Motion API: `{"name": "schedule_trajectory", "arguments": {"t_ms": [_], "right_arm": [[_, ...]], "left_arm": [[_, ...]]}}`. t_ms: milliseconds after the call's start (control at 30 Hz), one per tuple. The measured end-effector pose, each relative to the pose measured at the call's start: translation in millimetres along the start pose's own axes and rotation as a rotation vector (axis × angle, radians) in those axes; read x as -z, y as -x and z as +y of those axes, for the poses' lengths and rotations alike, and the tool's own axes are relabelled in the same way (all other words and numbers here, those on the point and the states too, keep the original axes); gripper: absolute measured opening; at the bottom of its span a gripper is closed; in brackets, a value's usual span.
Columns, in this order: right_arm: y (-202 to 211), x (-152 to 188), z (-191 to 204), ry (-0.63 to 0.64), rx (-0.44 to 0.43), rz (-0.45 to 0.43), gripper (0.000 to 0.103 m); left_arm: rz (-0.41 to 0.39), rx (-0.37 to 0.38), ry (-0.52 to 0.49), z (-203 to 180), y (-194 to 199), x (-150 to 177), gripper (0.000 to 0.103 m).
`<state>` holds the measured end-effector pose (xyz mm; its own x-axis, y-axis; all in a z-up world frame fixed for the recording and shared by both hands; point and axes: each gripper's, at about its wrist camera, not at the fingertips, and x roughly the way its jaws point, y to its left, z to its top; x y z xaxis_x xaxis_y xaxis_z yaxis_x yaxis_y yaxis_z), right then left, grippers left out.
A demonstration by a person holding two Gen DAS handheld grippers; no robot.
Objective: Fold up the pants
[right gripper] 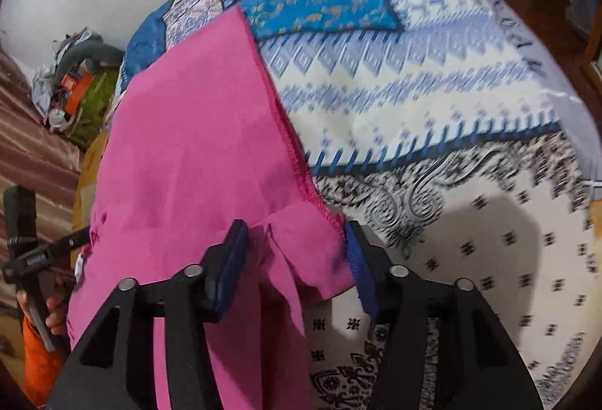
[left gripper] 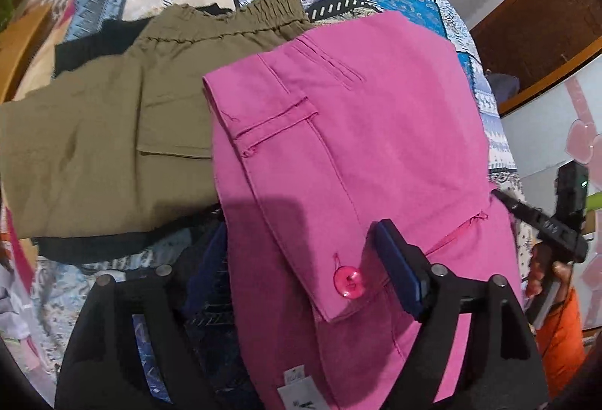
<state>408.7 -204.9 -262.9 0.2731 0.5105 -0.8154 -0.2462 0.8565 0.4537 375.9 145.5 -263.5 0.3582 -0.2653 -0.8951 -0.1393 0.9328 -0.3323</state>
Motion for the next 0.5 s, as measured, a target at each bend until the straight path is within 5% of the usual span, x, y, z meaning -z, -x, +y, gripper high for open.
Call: {"name": "schedule_trajectory", "arguments": {"t_ms": [133, 200, 500], "right_arm": [[1.5, 6.7, 6.7, 0.070, 0.010, -0.019, 0.019], [2.2, 10.2, 10.6, 0.101, 0.042, -0.026, 0.008], [3.4, 17.8, 10.8, 0.163, 0.146, -0.024, 0.006]], "left_arm": [[-0.025, 0.051, -0.043, -7.4, 3.1, 0.8, 0.046], [-0.047, 0.026, -0.074, -16.2, 6.9, 1.4, 0.038], [-0.097, -0.197, -0.155, -30.7, 4.0, -2.4, 0.023]]}}
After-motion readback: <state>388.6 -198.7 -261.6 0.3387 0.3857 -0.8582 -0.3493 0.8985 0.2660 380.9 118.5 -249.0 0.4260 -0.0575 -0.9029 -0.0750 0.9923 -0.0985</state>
